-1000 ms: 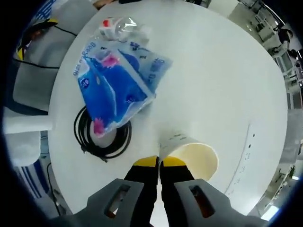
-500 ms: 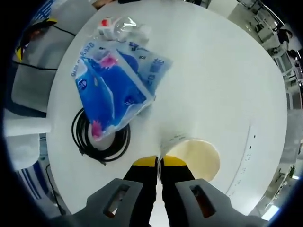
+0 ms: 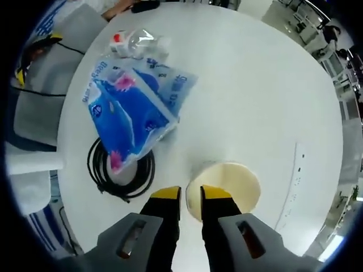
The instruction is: Arrange the tabletop items into an orderly group along one side of the table until the central work area is clear of visible clutter.
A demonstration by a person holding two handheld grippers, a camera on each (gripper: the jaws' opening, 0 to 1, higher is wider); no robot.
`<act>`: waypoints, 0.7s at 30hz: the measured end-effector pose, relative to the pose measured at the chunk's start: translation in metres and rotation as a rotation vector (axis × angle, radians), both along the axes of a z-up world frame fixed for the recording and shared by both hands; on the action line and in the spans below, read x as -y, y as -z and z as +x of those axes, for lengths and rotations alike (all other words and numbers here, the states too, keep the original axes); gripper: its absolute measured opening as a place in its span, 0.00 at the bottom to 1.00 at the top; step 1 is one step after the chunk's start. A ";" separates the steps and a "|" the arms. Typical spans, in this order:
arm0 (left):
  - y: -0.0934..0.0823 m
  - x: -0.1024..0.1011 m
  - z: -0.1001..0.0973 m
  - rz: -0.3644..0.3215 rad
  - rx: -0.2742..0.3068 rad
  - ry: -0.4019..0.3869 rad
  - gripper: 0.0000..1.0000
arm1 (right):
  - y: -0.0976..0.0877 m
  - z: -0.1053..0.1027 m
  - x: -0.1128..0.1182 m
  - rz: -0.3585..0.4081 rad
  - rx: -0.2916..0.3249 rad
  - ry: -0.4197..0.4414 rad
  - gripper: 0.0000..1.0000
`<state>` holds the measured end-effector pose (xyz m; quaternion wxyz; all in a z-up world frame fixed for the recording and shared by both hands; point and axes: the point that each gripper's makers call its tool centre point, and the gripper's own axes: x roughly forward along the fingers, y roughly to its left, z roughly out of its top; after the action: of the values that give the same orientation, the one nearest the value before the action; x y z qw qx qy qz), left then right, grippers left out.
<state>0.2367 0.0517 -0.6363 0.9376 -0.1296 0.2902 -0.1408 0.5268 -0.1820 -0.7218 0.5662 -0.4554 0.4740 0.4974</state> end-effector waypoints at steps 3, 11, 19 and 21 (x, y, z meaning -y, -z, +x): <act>-0.001 0.000 0.000 -0.001 0.003 0.003 0.91 | -0.005 0.001 -0.001 0.018 0.012 0.016 0.20; 0.001 0.002 -0.002 0.003 -0.005 0.027 0.91 | -0.022 -0.006 -0.005 0.066 0.043 0.013 0.23; 0.002 0.004 -0.004 0.002 -0.008 0.046 0.92 | -0.039 -0.011 -0.007 0.120 0.088 0.025 0.25; 0.003 0.004 -0.004 0.000 -0.008 0.048 0.92 | -0.042 -0.012 -0.006 0.134 0.097 0.036 0.25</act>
<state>0.2329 0.0480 -0.6390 0.9329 -0.1230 0.2968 -0.1626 0.5152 -0.1762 -0.6802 0.6265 -0.4315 0.4197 0.4951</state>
